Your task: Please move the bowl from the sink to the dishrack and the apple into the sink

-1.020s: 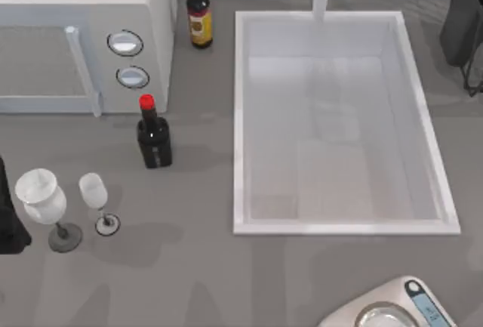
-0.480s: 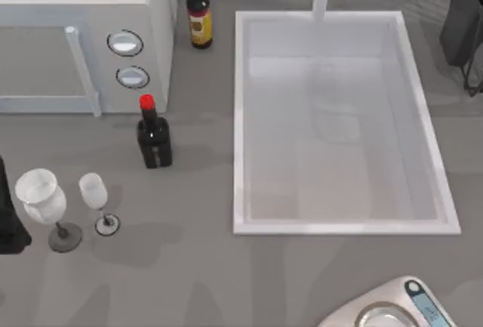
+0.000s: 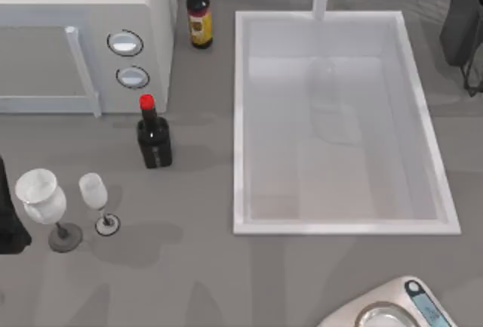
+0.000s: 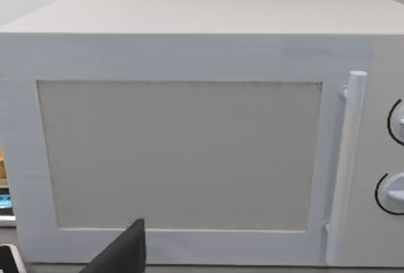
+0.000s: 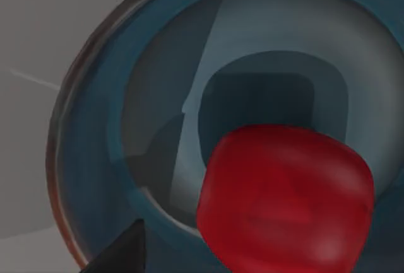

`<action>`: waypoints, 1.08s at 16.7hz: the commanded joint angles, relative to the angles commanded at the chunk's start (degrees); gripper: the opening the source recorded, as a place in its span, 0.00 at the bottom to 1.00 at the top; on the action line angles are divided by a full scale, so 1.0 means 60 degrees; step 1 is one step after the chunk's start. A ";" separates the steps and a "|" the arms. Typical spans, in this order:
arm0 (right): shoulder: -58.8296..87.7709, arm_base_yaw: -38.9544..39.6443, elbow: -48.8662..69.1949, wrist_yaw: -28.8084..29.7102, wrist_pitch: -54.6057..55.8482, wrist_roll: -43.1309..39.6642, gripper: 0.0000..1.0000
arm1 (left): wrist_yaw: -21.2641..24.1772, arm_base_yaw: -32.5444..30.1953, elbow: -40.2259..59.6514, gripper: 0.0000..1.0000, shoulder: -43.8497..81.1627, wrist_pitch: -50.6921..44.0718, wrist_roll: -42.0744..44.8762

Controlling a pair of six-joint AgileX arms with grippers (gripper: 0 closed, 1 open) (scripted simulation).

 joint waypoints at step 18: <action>0.1275 -0.0024 -0.1766 0.0005 0.3168 0.0028 0.70 | 0.0000 0.0000 0.0000 1.00 0.0000 0.0000 0.0000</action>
